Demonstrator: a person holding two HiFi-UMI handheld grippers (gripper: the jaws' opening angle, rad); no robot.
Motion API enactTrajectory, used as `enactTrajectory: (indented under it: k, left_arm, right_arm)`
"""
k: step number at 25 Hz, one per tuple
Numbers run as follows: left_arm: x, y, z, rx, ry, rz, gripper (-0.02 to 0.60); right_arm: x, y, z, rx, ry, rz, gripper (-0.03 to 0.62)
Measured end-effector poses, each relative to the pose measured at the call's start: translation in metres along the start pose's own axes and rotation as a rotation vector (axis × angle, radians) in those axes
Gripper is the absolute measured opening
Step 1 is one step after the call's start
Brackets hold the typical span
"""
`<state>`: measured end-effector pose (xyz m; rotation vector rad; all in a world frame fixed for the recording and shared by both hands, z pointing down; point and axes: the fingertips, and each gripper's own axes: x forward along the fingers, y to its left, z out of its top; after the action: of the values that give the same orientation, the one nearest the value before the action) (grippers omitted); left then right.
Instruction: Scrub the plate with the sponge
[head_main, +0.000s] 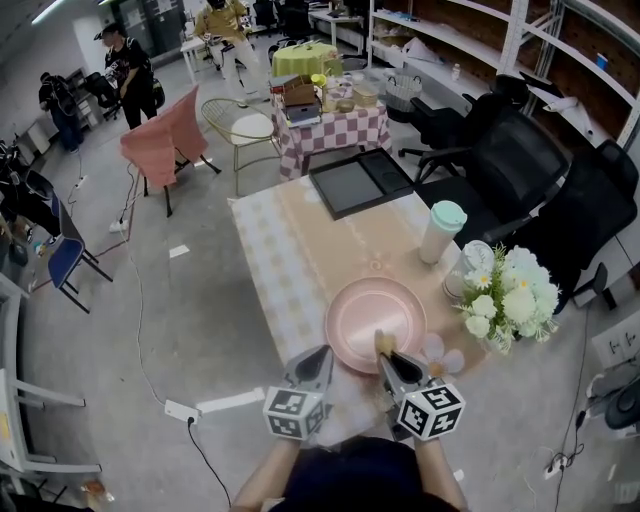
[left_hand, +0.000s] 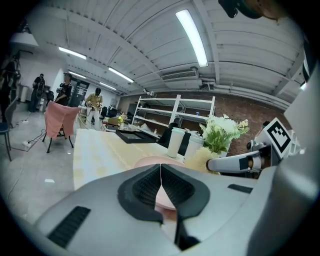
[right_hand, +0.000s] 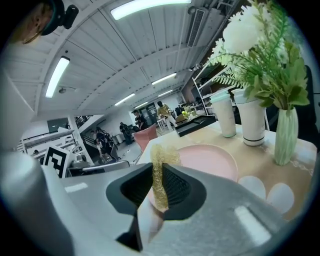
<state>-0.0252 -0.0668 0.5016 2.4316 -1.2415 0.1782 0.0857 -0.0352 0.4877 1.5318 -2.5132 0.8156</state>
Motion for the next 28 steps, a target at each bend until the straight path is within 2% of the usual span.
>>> enactTrajectory:
  k: [10, 17, 25, 28]
  left_arm:
    - [0.008, 0.011, 0.005, -0.001, -0.012, 0.052, 0.012]
    - [0.009, 0.014, 0.005, -0.004, 0.001, 0.055, 0.012]
    - [0.019, 0.022, 0.006, 0.026, 0.038, 0.009, 0.012]
    - [0.025, 0.029, 0.008, 0.027, 0.043, 0.007, 0.012]
  right_arm:
    - [0.019, -0.005, 0.006, -0.064, 0.046, 0.058, 0.060]
    - [0.026, 0.003, 0.014, -0.128, 0.053, 0.095, 0.060]
    - [0.039, 0.003, 0.020, -0.190, 0.068, 0.057, 0.060]
    - [0.047, 0.003, 0.022, -0.251, 0.093, 0.044, 0.060]
